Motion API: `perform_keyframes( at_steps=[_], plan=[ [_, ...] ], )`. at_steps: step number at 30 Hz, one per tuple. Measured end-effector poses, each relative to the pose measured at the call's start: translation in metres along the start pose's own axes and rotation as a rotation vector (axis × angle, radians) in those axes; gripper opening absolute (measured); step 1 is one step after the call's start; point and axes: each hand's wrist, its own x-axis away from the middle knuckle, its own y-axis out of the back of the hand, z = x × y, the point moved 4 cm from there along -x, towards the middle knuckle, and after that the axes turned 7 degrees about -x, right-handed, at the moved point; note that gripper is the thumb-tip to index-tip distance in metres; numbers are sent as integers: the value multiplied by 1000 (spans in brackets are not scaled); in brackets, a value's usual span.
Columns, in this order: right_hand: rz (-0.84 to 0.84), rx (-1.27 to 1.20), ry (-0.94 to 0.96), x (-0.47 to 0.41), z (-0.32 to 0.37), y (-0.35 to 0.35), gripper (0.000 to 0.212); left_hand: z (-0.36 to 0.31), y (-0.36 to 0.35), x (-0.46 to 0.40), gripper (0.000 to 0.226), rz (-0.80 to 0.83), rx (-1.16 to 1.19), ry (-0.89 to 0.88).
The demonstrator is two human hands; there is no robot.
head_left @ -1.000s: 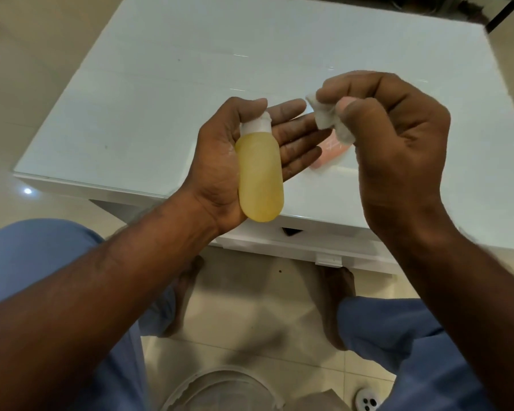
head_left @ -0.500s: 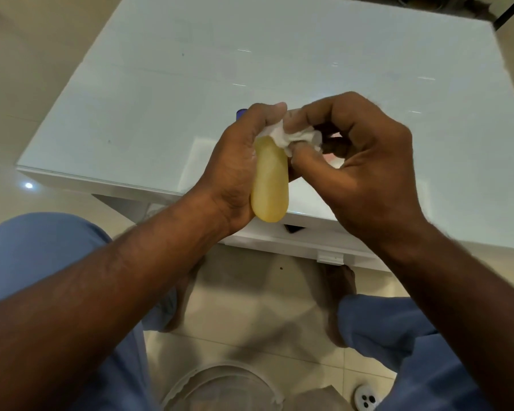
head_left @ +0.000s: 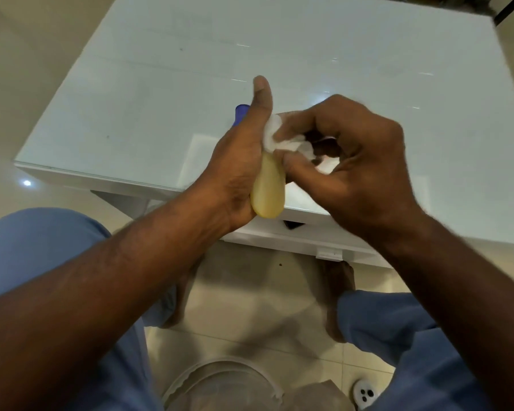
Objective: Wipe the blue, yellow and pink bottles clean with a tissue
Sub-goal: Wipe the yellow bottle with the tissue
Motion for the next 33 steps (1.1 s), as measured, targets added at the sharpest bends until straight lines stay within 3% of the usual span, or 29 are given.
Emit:
perform_keyframes(
  at_steps=[4, 9, 11, 17, 24, 31, 33],
  plan=[
    [209, -6, 140, 7, 11, -17, 11, -3, 13, -4, 72, -36, 81, 24],
    [-22, 36, -9, -1, -3, -1, 16, 5, 4, 0, 70, -15, 23, 12],
    [-42, 36, -9, -2, -4, 2, 16, 5, 3, 1, 69, -16, 32, -10],
    [293, -81, 93, 7, 8, -22, 16, -14, 21, -8, 47, -65, 337, -116],
    [-40, -73, -128, -1, -8, 0, 15, 4, 5, -1, 43, 43, 155, -75],
    [196, -83, 44, 3, 4, -15, 11, -16, 19, -7, 41, 3, 441, -99],
    [156, -82, 28, 1, 3, -13, 10, -17, 17, -5, 41, 54, 423, -86]
  ],
)
